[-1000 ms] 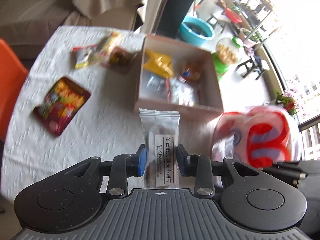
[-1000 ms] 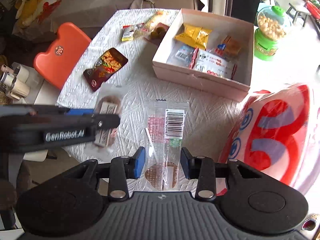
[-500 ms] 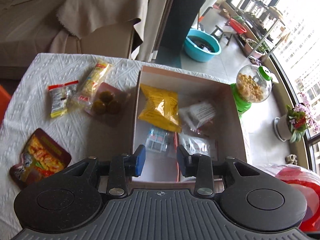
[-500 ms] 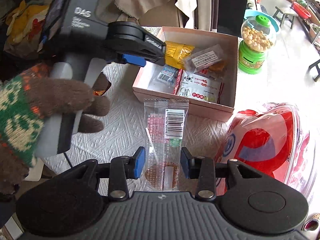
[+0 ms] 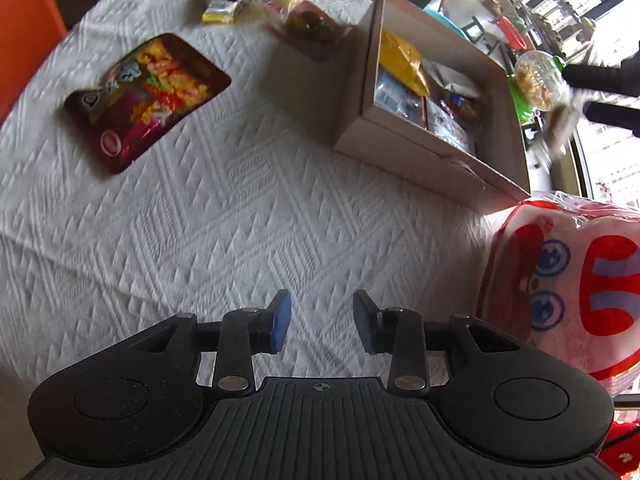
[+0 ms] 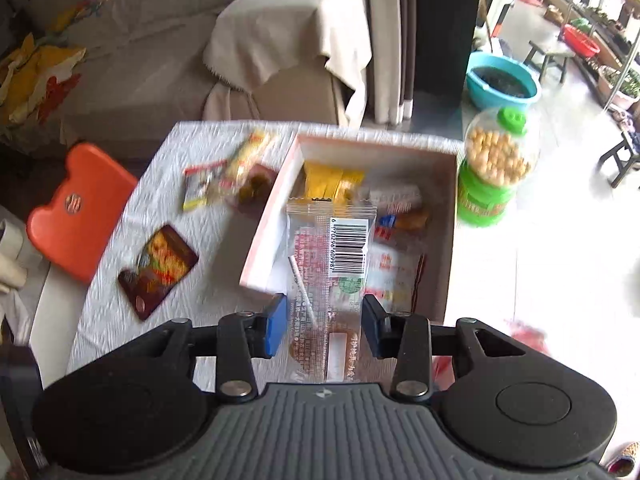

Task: Organize snacks
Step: 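Lower both held packets into the pink box and open both tools, then reach left tool to two red-topped biscuit packets while right tool reaches bread roll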

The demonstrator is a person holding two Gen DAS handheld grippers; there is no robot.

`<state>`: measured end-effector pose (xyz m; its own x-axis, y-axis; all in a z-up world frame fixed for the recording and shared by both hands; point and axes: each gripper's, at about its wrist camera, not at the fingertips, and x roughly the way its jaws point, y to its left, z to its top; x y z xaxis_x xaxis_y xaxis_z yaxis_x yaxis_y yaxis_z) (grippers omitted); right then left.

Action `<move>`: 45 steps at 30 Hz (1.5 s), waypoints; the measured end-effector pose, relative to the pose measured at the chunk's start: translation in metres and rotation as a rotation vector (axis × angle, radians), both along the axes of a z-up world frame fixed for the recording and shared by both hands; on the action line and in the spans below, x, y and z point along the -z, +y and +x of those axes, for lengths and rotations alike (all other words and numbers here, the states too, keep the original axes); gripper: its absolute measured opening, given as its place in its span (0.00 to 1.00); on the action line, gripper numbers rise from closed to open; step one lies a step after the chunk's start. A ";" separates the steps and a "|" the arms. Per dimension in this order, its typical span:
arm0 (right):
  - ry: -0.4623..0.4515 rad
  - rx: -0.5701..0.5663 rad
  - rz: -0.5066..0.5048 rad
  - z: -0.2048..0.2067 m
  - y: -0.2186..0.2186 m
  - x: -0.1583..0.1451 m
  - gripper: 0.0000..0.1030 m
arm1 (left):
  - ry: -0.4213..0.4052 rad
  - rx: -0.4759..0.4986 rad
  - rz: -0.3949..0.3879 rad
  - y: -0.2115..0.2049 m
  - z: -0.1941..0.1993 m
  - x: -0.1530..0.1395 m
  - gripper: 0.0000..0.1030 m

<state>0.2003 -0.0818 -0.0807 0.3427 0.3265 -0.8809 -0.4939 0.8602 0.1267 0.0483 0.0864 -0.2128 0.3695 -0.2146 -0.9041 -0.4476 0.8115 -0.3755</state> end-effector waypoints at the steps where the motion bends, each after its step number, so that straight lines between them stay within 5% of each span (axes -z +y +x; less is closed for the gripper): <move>1: -0.036 0.025 0.007 0.008 0.004 -0.006 0.46 | -0.002 -0.005 -0.005 0.001 -0.001 0.000 0.37; 3: -0.083 0.055 -0.011 0.021 0.013 -0.011 0.58 | -0.016 0.001 -0.007 0.002 0.000 -0.005 0.37; 7: -0.015 0.037 -0.004 0.015 0.023 -0.002 0.60 | -0.037 0.021 -0.007 0.008 0.006 -0.013 0.37; 16: 0.197 -0.038 -0.141 -0.051 0.042 0.072 0.60 | -0.017 -0.038 0.028 0.053 0.006 0.002 0.37; 32: 0.296 0.031 -0.162 -0.060 0.097 0.121 0.60 | -0.086 -0.024 0.124 0.145 0.062 -0.002 0.37; 39: 0.249 0.052 -0.094 -0.039 0.144 0.106 0.60 | -0.026 0.034 0.218 0.192 0.107 -0.002 0.37; 45: 0.082 0.034 -0.127 0.021 0.201 0.095 0.62 | 0.005 0.067 0.207 0.219 0.114 0.009 0.37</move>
